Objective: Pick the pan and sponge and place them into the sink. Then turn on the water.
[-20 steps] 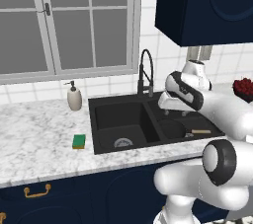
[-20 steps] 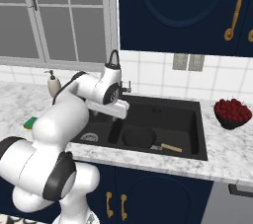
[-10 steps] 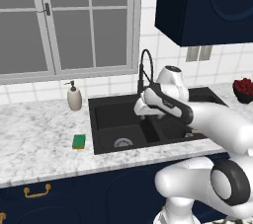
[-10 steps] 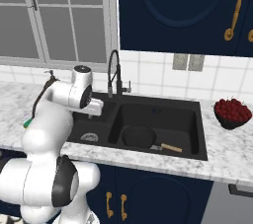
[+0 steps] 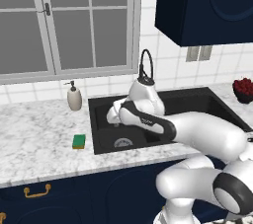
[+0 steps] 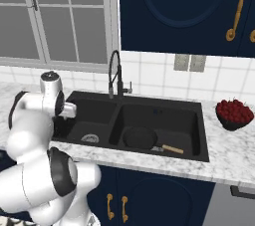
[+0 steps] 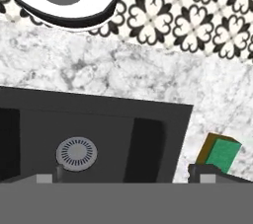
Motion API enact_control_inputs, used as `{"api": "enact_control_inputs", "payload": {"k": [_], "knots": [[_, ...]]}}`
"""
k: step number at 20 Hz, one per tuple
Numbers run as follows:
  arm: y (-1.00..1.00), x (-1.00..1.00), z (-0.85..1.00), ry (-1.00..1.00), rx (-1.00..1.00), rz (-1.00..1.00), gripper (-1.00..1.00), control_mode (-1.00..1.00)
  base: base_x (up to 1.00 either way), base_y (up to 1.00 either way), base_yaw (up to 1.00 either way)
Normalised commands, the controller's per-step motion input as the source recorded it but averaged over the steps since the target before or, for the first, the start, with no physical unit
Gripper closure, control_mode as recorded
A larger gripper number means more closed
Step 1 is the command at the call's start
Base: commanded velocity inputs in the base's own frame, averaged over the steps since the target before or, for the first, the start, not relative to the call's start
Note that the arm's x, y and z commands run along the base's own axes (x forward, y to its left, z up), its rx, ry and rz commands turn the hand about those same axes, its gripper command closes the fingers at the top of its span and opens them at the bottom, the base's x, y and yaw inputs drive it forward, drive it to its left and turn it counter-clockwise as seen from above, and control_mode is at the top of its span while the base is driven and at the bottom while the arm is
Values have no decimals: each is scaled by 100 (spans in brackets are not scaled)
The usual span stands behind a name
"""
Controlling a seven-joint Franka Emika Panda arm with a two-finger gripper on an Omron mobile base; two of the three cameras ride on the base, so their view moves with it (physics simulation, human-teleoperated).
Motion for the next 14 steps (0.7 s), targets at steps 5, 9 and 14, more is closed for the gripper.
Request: {"api": "enact_control_inputs", "payload": {"k": [5,9,14], "knots": [[100,5,-3,0,-2,0,-100,-100,0,0,0],[97,6,1,3,-13,0,-100,-100,0,0,0],[47,7,14,32,-20,-2,-100,-100,0,0,0]]}}
